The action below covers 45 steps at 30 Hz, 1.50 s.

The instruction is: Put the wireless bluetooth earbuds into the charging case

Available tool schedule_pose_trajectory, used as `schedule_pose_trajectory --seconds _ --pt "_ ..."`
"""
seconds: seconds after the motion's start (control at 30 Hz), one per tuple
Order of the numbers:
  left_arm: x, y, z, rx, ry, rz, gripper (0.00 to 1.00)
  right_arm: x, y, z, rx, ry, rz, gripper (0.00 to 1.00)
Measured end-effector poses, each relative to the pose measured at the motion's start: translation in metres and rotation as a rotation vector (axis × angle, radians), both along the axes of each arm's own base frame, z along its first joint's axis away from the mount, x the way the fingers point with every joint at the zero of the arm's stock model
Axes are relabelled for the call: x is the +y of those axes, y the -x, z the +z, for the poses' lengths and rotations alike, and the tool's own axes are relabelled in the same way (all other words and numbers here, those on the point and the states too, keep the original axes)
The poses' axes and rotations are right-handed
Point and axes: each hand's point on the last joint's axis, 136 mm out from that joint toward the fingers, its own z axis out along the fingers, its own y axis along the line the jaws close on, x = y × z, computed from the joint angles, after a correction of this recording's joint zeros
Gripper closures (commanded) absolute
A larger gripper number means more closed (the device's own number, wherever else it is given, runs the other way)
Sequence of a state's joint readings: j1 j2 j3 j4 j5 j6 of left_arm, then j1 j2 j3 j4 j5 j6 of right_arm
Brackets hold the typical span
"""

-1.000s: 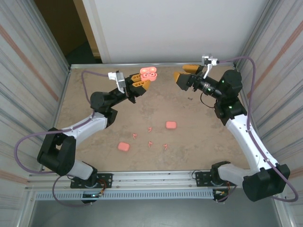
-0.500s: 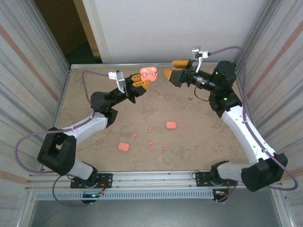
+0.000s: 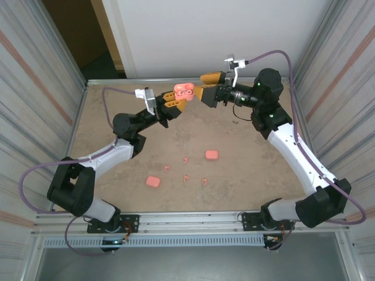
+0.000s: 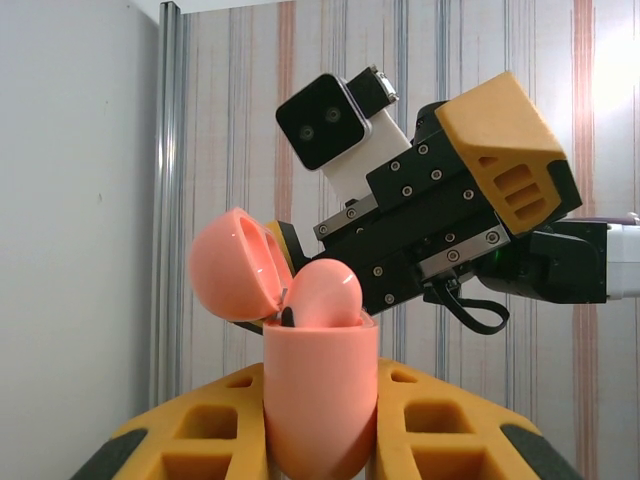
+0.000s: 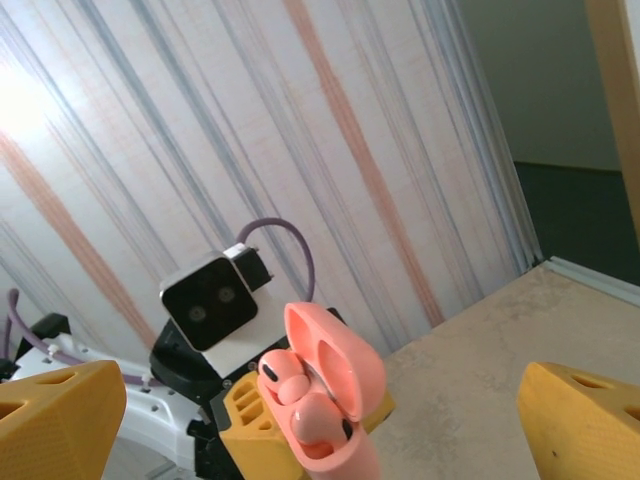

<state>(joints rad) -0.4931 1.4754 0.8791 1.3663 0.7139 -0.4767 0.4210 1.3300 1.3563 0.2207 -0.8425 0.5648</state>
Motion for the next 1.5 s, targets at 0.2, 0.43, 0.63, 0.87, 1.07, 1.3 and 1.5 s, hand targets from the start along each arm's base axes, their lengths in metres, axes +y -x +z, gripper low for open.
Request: schedule_pose_trajectory --seconds 0.2,0.43,0.63,0.87,1.07,1.3,1.5 --pt "-0.001 -0.002 -0.002 0.005 -0.002 0.000 1.00 0.012 0.006 -0.002 -0.001 0.022 0.054 0.01" --pt "-0.003 -0.005 -0.006 0.015 -0.007 0.000 1.00 0.024 0.013 -0.008 -0.002 0.049 0.115 0.01" --pt "-0.003 -0.006 -0.006 0.015 -0.007 0.000 1.00 0.027 0.017 -0.010 -0.015 0.058 0.138 0.01" --pt "-0.003 -0.006 -0.006 0.015 -0.005 -0.002 1.00 0.027 0.019 -0.010 -0.023 0.061 0.148 0.01" --pt "-0.003 -0.005 -0.005 0.014 0.000 -0.005 1.00 0.028 0.020 -0.010 -0.041 0.063 0.151 0.01" --pt "-0.003 -0.005 -0.005 0.013 0.003 -0.003 1.00 0.027 0.022 -0.009 -0.063 0.064 0.152 0.01" --pt "-0.004 -0.003 -0.004 0.009 0.004 -0.010 1.00 0.024 0.027 -0.009 -0.095 0.067 0.147 0.01"
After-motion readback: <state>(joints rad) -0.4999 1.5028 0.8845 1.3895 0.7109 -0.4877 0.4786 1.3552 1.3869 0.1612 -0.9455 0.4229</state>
